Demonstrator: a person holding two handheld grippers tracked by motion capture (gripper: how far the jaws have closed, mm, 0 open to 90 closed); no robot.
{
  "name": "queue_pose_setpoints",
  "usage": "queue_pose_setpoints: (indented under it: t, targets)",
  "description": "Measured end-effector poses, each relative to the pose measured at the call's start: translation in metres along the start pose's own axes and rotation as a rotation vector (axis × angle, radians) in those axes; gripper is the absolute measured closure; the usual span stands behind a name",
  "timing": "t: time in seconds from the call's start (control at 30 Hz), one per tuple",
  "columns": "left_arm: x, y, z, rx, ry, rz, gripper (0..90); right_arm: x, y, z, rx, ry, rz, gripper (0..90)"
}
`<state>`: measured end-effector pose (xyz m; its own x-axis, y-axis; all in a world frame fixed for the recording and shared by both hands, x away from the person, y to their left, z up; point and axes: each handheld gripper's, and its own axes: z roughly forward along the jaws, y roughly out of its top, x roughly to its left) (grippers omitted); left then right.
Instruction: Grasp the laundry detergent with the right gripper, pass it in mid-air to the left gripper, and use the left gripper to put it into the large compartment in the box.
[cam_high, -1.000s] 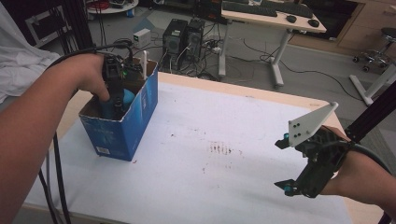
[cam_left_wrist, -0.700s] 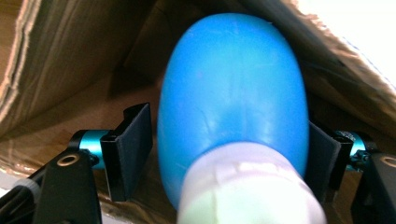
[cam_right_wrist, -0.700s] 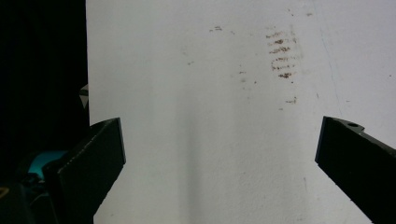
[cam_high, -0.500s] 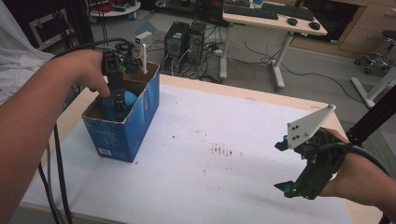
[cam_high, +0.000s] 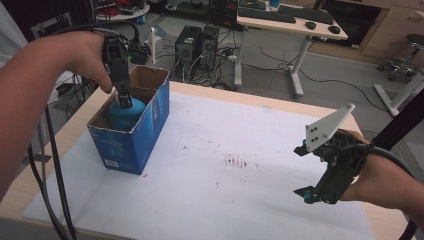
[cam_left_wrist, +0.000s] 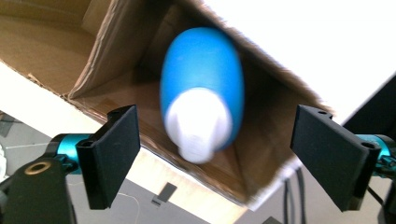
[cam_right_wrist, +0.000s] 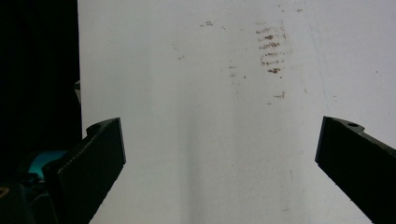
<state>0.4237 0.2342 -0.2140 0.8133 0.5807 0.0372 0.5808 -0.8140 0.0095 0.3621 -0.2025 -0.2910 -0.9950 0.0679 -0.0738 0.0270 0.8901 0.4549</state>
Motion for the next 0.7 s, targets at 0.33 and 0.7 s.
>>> queue_pose_setpoints:
  t: [0.33, 0.7]
  targets:
    - [-0.040, 0.025, -0.026, -0.022, -0.033, 0.156, 11.5, -0.021, 0.006, -0.016, 0.099, 0.008, 0.004, 0.8]
    - [-0.071, 0.060, -0.013, 0.003, -0.059, 0.315, 5.2, -0.039, 0.024, -0.036, 0.194, 0.031, -0.038, 0.8]
